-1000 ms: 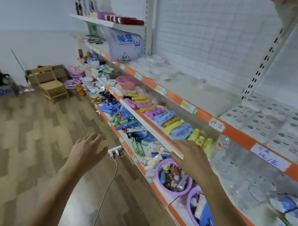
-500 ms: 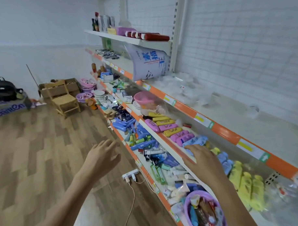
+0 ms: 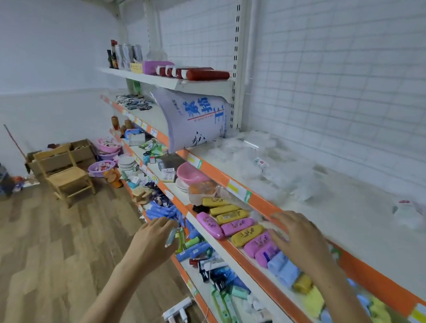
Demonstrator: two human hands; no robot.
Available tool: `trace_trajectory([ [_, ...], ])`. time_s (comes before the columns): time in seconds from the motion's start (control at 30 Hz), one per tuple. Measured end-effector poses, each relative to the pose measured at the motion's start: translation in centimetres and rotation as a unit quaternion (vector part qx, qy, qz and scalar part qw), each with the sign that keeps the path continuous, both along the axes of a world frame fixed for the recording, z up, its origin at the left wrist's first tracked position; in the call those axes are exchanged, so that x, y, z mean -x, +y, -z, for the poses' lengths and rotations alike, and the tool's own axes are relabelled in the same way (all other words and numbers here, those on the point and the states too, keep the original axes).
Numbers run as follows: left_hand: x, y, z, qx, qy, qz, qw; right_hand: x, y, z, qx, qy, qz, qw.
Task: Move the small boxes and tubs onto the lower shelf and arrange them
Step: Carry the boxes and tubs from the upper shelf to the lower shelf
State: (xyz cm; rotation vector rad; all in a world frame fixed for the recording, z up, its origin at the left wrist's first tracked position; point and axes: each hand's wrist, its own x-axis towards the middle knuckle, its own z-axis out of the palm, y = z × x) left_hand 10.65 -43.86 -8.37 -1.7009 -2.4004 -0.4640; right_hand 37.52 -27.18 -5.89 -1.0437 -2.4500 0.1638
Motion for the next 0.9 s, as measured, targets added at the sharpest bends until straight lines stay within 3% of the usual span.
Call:
trace_trajectory([
  [0.33, 6.2, 17.9, -7.5, -0.075, -0.016, 0.052, 0.996, 6.0, 16.4, -7.7, -0.045, 0.027, -0.004, 0.999],
  [0.43, 7.8, 23.3, -9.3, -0.084, -0.037, 0.075, 0.993, 7.8, 20.2, -8.6, -0.048, -0.007, 0.0, 0.999],
  [0.63, 12.0, 35.4, -8.8, 0.036, -0.041, 0.122, 0.991, 11.8, 27.8, -7.9, 0.029, -0.101, 0.013, 0.994],
  [0.77, 13.8, 41.5, -7.7, 0.082, -0.04, 0.155, 0.984, 15.5, 30.8, -7.1, 0.138, -0.076, -0.015, 0.987],
  [0.9, 15.2, 45.4, -6.6, 0.144, -0.024, 0.221, 0.964, 19.0, 32.9, -6.5, 0.178, -0.029, 0.011, 0.984],
])
